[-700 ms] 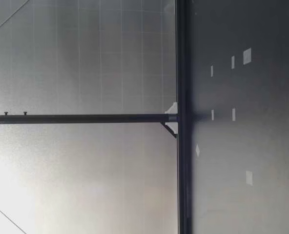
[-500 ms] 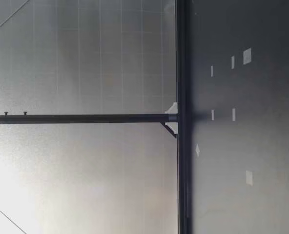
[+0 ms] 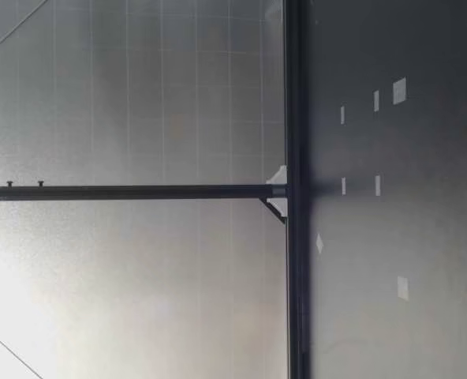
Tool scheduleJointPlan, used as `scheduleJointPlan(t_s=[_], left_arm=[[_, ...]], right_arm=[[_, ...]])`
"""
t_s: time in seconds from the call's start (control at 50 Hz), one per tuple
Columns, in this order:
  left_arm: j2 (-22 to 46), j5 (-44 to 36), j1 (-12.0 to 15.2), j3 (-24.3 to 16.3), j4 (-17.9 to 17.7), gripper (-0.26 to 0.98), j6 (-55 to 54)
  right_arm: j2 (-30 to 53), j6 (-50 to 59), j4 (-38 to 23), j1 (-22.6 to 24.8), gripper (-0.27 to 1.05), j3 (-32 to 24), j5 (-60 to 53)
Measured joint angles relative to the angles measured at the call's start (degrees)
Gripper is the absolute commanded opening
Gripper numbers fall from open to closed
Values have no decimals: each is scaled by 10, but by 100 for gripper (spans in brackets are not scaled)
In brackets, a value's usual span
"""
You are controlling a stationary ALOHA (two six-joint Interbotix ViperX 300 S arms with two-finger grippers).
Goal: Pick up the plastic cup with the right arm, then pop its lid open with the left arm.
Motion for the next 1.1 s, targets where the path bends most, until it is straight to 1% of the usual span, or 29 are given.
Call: scheduleJointPlan(t_s=[0.08,0.16,0.26,0.34,0.48,0.74,0.9,1.1], left_arm=[[64,-23,-18,-12,-11,-13,0],[114,-36,-28,-25,-14,-13,0],[162,-42,-31,-37,-18,-13,-1],[189,-49,-31,-43,-20,-13,-1],[221,-63,-40,-58,-27,-13,-1],[264,-66,-63,-91,-65,-13,-2],[277,-66,-64,-95,-75,-13,-1],[280,-64,-65,-95,-76,-13,-1]], right_arm=[[76,11,1,5,4,-27,-10],[137,28,0,10,22,-54,-19],[194,47,1,11,51,-77,-33],[232,63,1,12,64,-89,-44],[279,85,1,14,62,-102,-61],[316,85,28,17,64,-143,-69],[354,86,43,18,67,-175,-66],[374,86,58,23,67,-201,-62]])
